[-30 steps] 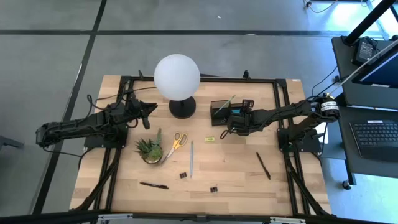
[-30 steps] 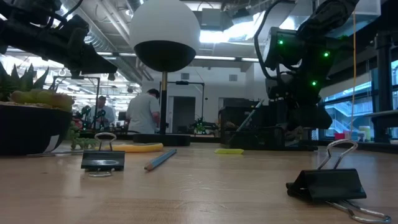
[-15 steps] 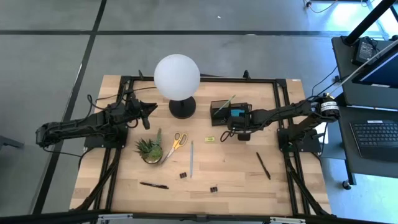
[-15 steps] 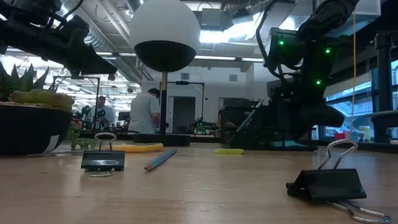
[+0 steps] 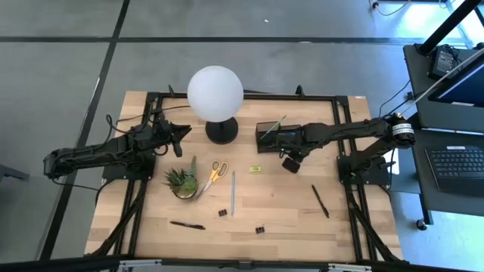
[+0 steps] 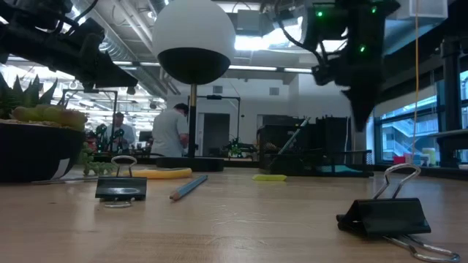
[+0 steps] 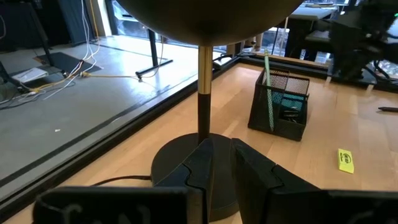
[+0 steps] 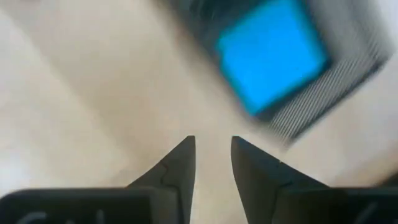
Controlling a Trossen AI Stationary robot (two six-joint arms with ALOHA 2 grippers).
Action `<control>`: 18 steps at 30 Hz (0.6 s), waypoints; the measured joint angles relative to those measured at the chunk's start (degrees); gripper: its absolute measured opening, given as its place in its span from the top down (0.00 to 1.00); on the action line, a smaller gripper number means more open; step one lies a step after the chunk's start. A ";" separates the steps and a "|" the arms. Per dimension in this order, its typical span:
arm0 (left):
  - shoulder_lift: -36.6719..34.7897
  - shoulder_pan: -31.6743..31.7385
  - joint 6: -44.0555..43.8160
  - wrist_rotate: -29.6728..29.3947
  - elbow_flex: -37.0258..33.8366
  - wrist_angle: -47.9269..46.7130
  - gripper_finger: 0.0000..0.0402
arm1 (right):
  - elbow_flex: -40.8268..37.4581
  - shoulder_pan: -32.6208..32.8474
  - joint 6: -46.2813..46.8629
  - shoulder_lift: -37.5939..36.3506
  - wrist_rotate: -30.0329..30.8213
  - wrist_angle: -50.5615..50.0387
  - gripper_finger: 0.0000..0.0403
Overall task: Pick and place office supplies into organizer
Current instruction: Put the right black pen into the desk organizer
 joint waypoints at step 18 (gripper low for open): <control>0.00 0.02 -0.20 0.00 0.02 0.00 0.88 | 0.37 32.60 53.00 0.00 -15.22 -10.34 0.74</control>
